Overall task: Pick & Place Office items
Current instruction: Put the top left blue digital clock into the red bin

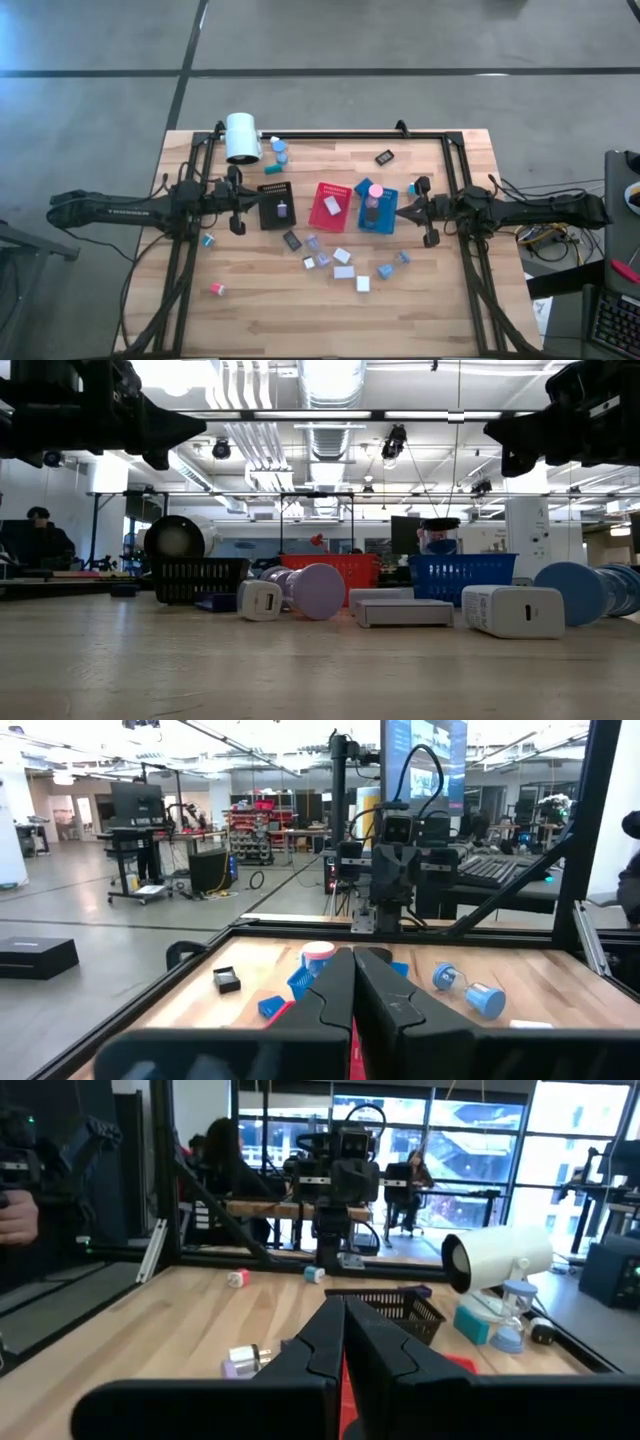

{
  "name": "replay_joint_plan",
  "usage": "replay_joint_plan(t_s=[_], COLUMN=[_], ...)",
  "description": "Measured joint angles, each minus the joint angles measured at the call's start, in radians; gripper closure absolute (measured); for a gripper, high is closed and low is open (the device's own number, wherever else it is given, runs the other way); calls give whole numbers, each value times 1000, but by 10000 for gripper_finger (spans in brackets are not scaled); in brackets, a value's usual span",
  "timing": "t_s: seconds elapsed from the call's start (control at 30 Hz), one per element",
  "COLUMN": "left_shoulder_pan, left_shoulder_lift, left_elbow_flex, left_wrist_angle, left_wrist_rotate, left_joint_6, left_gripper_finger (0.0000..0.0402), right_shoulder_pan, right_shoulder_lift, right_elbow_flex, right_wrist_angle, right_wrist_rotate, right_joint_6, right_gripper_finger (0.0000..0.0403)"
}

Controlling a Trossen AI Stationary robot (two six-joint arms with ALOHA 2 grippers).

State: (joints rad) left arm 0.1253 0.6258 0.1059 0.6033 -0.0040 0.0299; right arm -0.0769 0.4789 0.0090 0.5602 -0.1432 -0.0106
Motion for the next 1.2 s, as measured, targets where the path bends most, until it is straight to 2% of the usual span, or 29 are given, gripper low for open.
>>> replay_joint_plan(t_s=[1.1, 1.2], left_shoulder_pan=[0, 0], left_shoulder_lift=[-3, -3], left_elbow_flex=[43, 53], left_wrist_angle=[-32, -47], left_wrist_rotate=[-25, -116], left_joint_6=[3, -18], left_gripper_finger=[394, 394], right_shoulder_pan=[-1, -1], right_shoulder_lift=[2, 2], right_elbow_flex=[0, 0], right_wrist_angle=[-8, -17], right_wrist_rotate=[4, 4], right_joint_6=[-1, 1], right_gripper_finger=[394, 394])
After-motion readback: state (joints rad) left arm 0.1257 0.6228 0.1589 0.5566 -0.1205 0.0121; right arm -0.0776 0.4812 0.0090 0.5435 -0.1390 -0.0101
